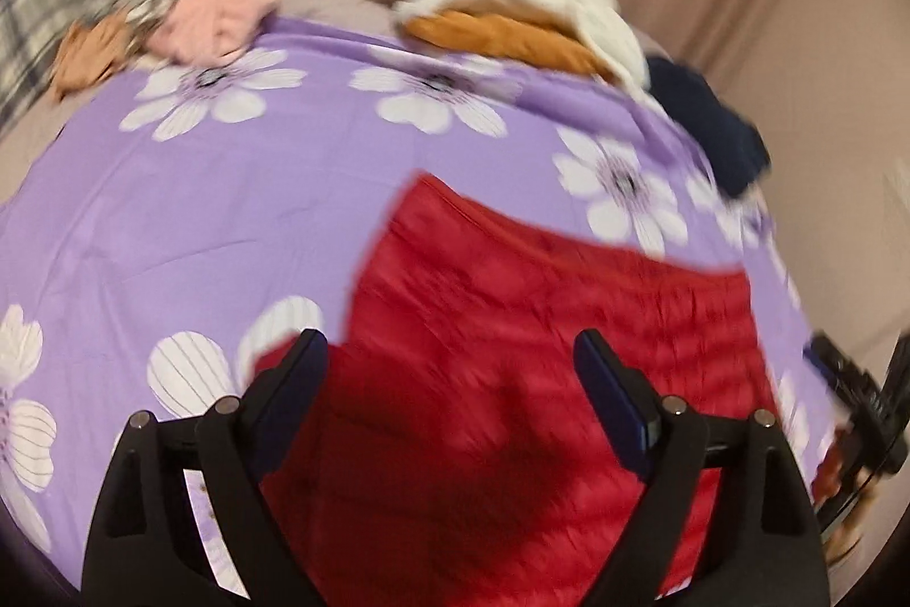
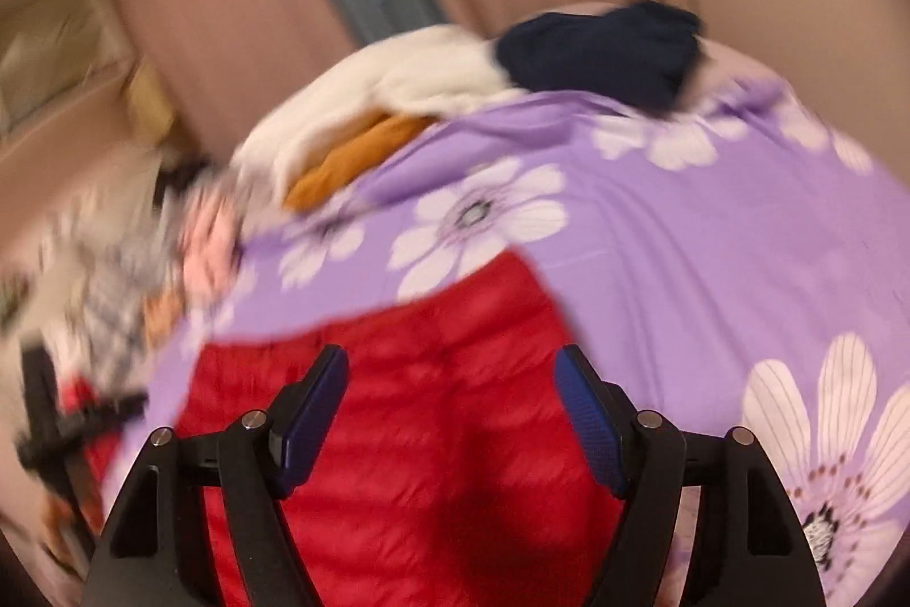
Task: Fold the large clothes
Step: 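Release the hem and press the folded jacket flat with both tools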
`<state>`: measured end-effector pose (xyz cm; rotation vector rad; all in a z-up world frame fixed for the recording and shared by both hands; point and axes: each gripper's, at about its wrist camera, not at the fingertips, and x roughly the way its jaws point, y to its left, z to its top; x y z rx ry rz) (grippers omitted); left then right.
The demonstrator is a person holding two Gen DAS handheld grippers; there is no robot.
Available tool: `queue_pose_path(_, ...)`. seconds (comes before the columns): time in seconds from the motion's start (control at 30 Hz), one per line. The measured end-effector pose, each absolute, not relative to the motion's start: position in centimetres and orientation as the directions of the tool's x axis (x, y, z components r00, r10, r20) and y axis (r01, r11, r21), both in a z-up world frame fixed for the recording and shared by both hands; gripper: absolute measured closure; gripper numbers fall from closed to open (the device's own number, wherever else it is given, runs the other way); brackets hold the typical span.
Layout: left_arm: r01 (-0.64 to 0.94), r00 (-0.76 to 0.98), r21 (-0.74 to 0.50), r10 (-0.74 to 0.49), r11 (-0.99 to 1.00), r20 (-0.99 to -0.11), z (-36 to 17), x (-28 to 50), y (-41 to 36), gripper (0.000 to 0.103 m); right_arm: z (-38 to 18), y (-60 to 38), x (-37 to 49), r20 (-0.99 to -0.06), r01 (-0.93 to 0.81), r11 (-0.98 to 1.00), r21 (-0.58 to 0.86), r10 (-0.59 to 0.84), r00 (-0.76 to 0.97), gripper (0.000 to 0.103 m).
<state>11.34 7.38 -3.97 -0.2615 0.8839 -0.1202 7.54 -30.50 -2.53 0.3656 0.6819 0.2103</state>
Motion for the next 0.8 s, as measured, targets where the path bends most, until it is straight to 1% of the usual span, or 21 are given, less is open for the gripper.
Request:
queue_pose_path(0.1, 0.056, 0.618, -0.213, -0.201, 0.975, -0.76, -5.1, 9.9, 4.9, 0.016, -3.4, -27.1, 6.3, -0.612, -0.137, 0.959, 0.249, 0.266, 0.744, 0.028)
queue_pose_path(0.2, 0.116, 0.624, -0.134, -0.177, 0.984, -0.761, -6.3, 8.3, 2.4, 0.019, -4.4, -25.0, 5.3, -0.618, -0.189, 0.964, 0.184, 0.264, 0.741, 0.028)
queue_pose_path(0.27, 0.147, 0.627, -0.106, -0.176, 0.983, -0.759, -6.9, 7.8, 1.4, 0.021, -5.0, -24.2, 4.9, -0.612, -0.209, 0.961, 0.182, 0.278, 0.74, 0.028)
queue_pose_path(0.33, 0.165, 0.624, -0.085, -0.171, 0.983, -0.763, -7.6, 7.6, 0.7, 0.021, -5.6, -23.9, 4.9, -0.613, -0.219, 0.958, 0.186, 0.287, 0.736, 0.028)
queue_pose_path(0.37, 0.166, 0.622, -0.059, -0.151, 0.984, -0.769, -8.1, 7.6, 0.4, 0.021, -6.0, -23.8, 5.0, -0.622, -0.219, 0.959, 0.18, 0.284, 0.729, 0.028)
queue_pose_path(0.5, 0.17, 0.599, -0.029, -0.127, 0.985, -0.791, -10.0, 7.9, 0.0, 0.019, -8.4, -23.5, 5.3, -0.675, -0.197, 0.966, 0.17, 0.26, 0.691, 0.028)
queue_pose_path(0.57, 0.179, 0.593, -0.013, -0.118, 0.984, -0.797, -10.7, 8.1, -0.2, 0.019, -9.5, -23.3, 5.5, -0.686, -0.196, 0.968, 0.157, 0.25, 0.684, 0.028)
queue_pose_path(0.63, 0.183, 0.591, -0.006, -0.115, 0.983, -0.798, -11.0, 8.1, -0.4, 0.019, -10.0, -22.7, 5.3, -0.698, -0.194, 0.973, 0.122, 0.223, 0.681, 0.028)
queue_pose_path(0.8, 0.175, 0.583, -0.032, -0.13, 0.984, -0.802, -11.2, 8.4, -0.1, 0.018, -10.0, -22.7, 5.4, -0.708, -0.191, 0.973, 0.131, 0.226, 0.669, 0.028)
